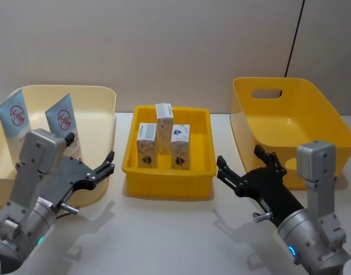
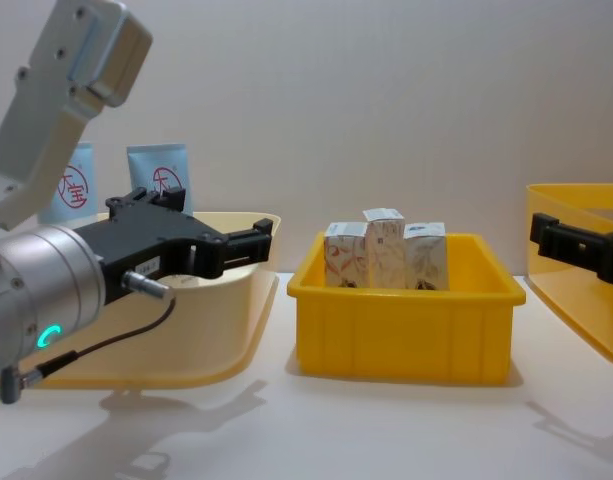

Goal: Bimanual collaborative sorting of washing and personal care products

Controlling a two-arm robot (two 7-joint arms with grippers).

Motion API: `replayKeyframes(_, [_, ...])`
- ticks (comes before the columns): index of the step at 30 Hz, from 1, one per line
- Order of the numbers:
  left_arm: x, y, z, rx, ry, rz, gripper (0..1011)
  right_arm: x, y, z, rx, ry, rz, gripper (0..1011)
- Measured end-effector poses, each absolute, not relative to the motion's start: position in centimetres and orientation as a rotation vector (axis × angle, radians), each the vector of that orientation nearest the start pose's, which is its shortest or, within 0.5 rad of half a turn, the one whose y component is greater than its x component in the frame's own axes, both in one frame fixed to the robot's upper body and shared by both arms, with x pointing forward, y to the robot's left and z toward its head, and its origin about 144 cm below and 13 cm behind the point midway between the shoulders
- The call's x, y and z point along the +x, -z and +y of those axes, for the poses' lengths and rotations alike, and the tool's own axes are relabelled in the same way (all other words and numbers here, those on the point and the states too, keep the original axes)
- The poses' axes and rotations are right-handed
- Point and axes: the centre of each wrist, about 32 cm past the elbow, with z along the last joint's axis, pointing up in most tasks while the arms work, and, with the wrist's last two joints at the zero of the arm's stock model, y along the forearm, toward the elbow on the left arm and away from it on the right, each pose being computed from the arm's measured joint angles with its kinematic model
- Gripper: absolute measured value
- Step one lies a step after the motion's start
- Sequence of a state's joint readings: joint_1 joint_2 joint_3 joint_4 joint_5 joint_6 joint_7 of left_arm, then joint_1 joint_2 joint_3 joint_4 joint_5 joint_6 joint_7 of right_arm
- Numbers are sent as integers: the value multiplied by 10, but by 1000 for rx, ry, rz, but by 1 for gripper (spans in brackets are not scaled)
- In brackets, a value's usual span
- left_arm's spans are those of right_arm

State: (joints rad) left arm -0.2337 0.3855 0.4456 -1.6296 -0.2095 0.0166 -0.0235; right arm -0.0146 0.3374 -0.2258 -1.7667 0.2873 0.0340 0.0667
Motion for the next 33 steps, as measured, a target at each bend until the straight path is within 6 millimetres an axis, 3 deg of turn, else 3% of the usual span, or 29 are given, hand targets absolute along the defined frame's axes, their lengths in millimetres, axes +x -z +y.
replayKeyframes(33, [490,-1217,241,-29,-1236,-38,1003,443,-1189,-237,26,1229,-75,1001])
